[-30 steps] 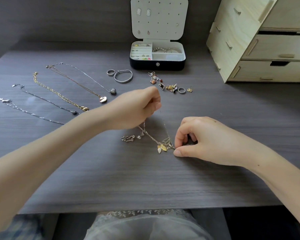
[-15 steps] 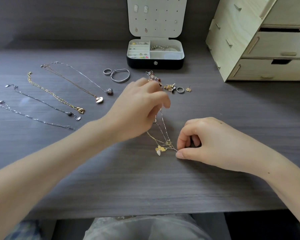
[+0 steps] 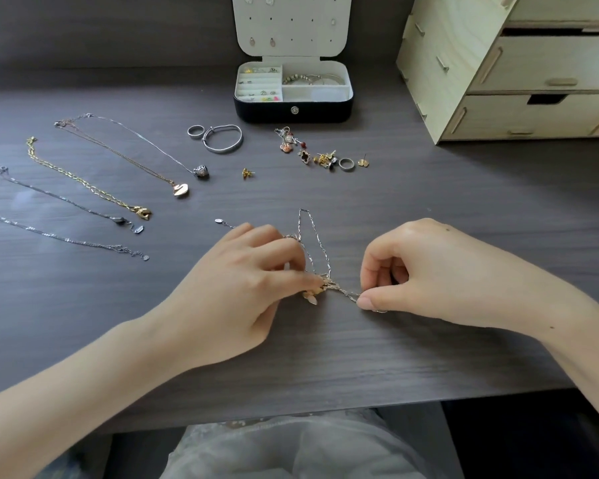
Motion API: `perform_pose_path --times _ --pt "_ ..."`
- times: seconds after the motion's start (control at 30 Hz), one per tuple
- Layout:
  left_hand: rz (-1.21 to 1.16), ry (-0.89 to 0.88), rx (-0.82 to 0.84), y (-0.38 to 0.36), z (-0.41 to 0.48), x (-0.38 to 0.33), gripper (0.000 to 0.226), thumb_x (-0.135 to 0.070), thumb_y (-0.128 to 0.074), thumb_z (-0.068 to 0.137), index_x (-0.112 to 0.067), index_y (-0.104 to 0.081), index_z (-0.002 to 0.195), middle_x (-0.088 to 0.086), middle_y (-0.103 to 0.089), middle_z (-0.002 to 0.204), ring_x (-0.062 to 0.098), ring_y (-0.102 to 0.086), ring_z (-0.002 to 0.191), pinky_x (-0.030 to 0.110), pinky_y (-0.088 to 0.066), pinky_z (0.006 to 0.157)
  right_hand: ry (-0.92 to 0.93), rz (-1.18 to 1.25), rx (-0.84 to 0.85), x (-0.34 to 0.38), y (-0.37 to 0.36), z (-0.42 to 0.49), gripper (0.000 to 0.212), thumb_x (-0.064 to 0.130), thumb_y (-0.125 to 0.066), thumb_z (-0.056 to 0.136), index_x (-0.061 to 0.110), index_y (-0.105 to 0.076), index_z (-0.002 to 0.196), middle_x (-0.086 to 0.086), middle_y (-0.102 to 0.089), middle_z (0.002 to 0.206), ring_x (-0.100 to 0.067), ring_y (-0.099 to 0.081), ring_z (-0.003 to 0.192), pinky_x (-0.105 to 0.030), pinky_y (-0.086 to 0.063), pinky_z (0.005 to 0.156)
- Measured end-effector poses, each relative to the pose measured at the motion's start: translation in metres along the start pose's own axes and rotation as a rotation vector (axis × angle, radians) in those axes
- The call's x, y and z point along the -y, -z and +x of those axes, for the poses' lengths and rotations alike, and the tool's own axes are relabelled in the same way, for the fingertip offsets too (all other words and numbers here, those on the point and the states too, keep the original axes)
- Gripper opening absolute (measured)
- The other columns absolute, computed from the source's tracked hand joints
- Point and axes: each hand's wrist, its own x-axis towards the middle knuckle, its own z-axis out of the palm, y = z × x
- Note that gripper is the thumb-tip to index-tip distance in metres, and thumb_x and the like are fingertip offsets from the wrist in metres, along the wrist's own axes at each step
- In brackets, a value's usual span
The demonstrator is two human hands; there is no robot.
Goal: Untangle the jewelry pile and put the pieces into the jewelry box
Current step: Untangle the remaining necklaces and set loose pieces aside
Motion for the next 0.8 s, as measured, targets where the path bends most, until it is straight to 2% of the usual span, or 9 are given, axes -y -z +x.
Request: perform_pose_path --times 0.13,0.3,0.4,0.5,0.63,0.73,0.8 --pt "-0.032 0.023 -0.032 0.002 -0.007 -0.002 0.03 0.001 -0.057 0.078 -0.016 -0.074 0.094 0.0 -0.064 0.087 0.024 -0.052 0.076 0.038 -0.04 0.063 0.008 -0.002 -0.002 0.0 0.0 -0.001 0.017 0.036 -0.073 0.075 0.025 -0.064 0.066 0.019 -0.061 0.058 0.005 -0.053 0.058 -0.01 -0.04 0.057" --pt "-0.016 0.048 -0.061 0.004 -0.008 -0.011 0.017 -0.018 -0.057 0.086 -0.019 -0.074 0.089 -0.003 -0.062 0.087 0.024 -0.053 0.075 0.039 -0.039 0.066 0.033 -0.01 -0.013 0.0 -0.001 -0.001 0.015 0.036 -0.073 0.075 0.025 -0.064 0.069 0.014 -0.062 0.058 0.006 -0.052 0.058 -0.01 -0.039 0.057" --pt "-0.017 0.093 -0.058 0.004 -0.003 -0.012 0.02 -0.027 -0.054 0.089 -0.021 -0.073 0.088 -0.005 -0.062 0.085 0.022 -0.053 0.076 0.035 -0.037 0.065 0.091 -0.001 -0.106 0.001 -0.003 -0.002 0.016 0.038 -0.074 0.073 0.029 -0.06 0.071 0.015 -0.058 0.064 0.006 -0.05 0.067 -0.01 -0.036 0.059" --pt "-0.03 0.11 -0.041 0.002 0.002 -0.008 0.021 -0.028 -0.051 0.088 -0.023 -0.072 0.089 -0.005 -0.061 0.084 0.023 -0.054 0.074 0.035 -0.04 0.063 0.192 0.054 -0.208 0.006 -0.012 -0.003 0.02 0.046 -0.076 0.069 0.034 -0.061 0.074 0.015 -0.054 0.072 -0.001 -0.047 0.072 -0.014 -0.034 0.062" --pt "-0.107 0.127 -0.038 -0.002 0.006 -0.001 0.019 -0.026 -0.053 0.085 -0.026 -0.072 0.088 -0.006 -0.059 0.081 0.019 -0.052 0.071 0.034 -0.039 0.064 0.286 -0.044 -0.243 0.011 -0.033 0.004 0.023 0.05 -0.066 0.064 0.031 -0.066 0.078 0.016 -0.048 0.069 -0.003 -0.039 0.065 -0.02 -0.036 0.06" --pt "-0.151 0.145 -0.028 -0.002 0.008 0.005 0.019 -0.028 -0.054 0.084 -0.029 -0.072 0.091 -0.008 -0.058 0.08 0.016 -0.05 0.071 0.033 -0.038 0.066 0.309 -0.084 -0.27 0.012 -0.043 0.006 0.022 0.047 -0.06 0.07 0.026 -0.065 0.074 0.014 -0.05 0.068 -0.008 -0.041 0.066 -0.029 -0.04 0.058" --pt "-0.168 0.141 -0.025 -0.002 0.008 0.007 0.02 -0.029 -0.054 0.085 -0.03 -0.072 0.092 -0.008 -0.058 0.08 0.016 -0.051 0.07 0.034 -0.039 0.066 0.331 -0.103 -0.303 0.01 -0.044 0.005 0.026 0.045 -0.051 0.076 0.023 -0.066 0.074 0.015 -0.053 0.067 -0.008 -0.041 0.065 -0.029 -0.042 0.058"
